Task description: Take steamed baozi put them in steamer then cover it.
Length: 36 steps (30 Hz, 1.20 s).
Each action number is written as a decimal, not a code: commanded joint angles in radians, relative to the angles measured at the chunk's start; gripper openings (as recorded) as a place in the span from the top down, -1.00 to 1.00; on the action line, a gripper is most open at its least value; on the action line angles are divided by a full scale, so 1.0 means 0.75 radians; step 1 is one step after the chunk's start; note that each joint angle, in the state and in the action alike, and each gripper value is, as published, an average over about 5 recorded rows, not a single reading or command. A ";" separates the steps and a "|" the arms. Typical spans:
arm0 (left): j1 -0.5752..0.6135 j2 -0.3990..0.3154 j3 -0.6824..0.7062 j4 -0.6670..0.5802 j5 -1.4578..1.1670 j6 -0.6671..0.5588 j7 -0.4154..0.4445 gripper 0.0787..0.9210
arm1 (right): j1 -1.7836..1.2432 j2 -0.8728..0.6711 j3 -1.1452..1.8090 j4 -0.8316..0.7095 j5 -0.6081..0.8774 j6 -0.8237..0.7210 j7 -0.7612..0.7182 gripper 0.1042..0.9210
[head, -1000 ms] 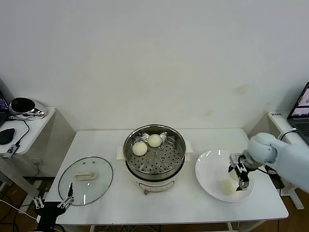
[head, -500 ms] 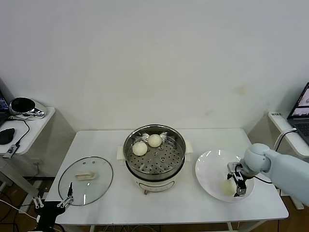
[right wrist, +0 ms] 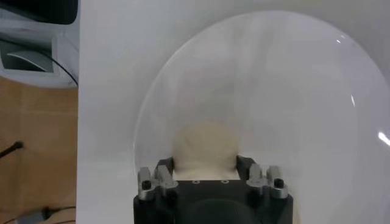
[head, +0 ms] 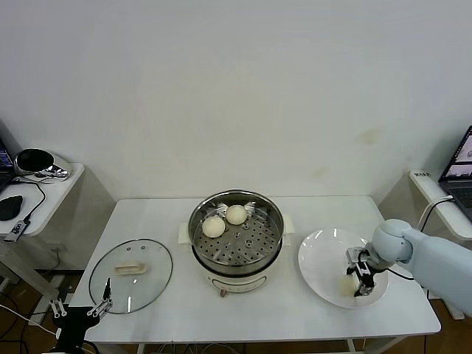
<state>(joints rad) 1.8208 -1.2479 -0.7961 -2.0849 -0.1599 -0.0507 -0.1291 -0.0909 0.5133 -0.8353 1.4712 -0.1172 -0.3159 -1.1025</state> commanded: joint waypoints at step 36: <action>-0.019 -0.001 -0.011 -0.006 -0.013 -0.008 -0.005 -0.77 | 0.911 0.872 -0.544 -0.130 0.409 0.576 0.002 -0.26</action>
<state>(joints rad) 1.8064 -1.2476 -0.8039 -2.0876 -0.1697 -0.0567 -0.1330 0.5626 0.9965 -1.1548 1.3974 0.1756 -0.0427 -1.1371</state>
